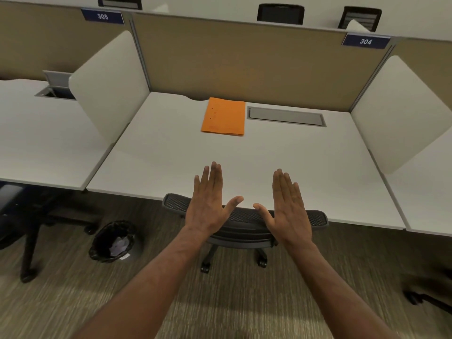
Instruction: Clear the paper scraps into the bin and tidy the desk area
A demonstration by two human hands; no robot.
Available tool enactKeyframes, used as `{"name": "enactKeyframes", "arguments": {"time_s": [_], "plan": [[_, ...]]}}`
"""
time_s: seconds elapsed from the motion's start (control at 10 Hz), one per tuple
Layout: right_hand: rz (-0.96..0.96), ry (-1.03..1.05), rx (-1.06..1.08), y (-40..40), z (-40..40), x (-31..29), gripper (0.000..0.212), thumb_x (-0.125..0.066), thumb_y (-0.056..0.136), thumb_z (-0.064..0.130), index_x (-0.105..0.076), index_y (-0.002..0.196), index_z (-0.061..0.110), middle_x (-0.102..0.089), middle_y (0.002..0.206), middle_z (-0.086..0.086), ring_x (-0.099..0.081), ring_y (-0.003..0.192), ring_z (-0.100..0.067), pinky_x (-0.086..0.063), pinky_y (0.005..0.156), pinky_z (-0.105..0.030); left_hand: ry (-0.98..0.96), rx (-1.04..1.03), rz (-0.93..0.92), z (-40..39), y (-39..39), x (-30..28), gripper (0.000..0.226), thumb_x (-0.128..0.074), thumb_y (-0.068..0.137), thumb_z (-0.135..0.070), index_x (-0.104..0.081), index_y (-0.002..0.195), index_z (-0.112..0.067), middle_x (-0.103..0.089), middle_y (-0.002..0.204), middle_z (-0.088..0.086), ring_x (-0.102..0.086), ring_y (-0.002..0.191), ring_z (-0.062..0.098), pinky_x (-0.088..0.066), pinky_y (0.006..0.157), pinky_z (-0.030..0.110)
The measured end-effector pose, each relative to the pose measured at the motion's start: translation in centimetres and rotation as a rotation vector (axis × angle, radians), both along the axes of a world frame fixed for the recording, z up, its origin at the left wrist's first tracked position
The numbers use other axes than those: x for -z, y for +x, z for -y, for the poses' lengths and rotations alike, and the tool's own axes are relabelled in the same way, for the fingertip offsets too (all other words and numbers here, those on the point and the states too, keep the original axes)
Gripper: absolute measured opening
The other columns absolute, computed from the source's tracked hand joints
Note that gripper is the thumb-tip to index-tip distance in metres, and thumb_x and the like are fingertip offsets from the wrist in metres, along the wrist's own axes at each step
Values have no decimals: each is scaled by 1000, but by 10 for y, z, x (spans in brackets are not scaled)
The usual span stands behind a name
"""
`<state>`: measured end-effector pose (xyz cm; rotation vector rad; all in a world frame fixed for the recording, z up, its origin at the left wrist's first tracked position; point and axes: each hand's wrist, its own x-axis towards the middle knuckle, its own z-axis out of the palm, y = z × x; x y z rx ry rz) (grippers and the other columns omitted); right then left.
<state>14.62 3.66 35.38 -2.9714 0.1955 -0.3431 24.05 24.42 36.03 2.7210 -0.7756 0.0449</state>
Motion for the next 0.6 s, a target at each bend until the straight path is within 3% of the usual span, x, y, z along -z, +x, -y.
{"name": "enactKeyframes", "arguments": {"time_s": [0.3,0.6], "plan": [[-14,-23,-15,0,1,0,94,-19,96,74,9,159,10,14,168,-7,7,156,-23,-16,125,-51,10,-1,54,1,-3,0,102,-3,88,-80,18,156,-8,27,164,9,19,154,23,-2,127,49],[-166,62,-27,13,3,-14,94,-7,90,80,24,155,20,33,162,1,27,150,-14,3,126,-46,9,27,25,-2,3,-10,102,3,87,-79,18,156,-6,27,164,11,20,153,23,0,127,47]]}}
